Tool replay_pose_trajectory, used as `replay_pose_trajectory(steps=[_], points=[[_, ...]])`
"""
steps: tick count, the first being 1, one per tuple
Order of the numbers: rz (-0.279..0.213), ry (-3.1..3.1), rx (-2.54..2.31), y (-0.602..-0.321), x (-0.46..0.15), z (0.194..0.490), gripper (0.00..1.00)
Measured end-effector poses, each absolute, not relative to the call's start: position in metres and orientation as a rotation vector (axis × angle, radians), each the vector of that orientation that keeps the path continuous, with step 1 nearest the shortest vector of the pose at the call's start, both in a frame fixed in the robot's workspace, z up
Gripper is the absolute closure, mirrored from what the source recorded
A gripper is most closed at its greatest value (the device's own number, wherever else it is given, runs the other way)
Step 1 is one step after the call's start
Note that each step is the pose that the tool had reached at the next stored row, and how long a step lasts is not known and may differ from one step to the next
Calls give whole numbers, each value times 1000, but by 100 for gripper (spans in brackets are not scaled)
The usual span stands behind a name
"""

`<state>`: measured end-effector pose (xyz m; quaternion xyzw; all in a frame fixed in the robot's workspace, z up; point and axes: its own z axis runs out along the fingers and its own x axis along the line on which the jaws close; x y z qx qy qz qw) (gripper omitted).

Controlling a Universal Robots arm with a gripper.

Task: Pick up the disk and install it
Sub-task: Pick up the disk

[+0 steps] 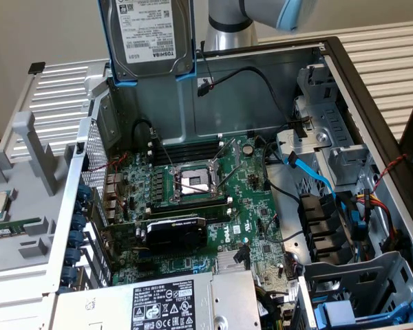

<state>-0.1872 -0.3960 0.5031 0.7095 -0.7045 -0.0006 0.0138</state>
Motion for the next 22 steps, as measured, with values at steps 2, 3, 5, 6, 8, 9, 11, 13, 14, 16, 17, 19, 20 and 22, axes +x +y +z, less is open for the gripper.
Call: replay_pose_trajectory(steps=[2, 3, 5, 6, 8, 9, 11, 13, 14, 16, 17, 19, 20, 22], points=[[-5, -2194, 2209, -400, -183, 503, 63], [-7, -2194, 2209, -402, -181, 503, 63], [-10, -2193, 2209, -406, -177, 503, 63], [-12, -2193, 2209, -408, -174, 503, 63], [-15, -2192, 2208, -413, -170, 503, 63], [-16, -2192, 2208, -414, -169, 503, 63], [-17, -2192, 2208, -416, -168, 503, 63], [-18, -2192, 2208, -416, -168, 503, 63], [-18, -2192, 2208, -416, -168, 503, 63], [-18, -2192, 2208, -416, -168, 503, 63], [-18, -2192, 2208, -416, -166, 503, 63], [-18, -2192, 2208, -416, -159, 503, 63], [-18, -2192, 2208, -417, -155, 503, 63], [-19, -2192, 2208, -420, -148, 503, 63]])
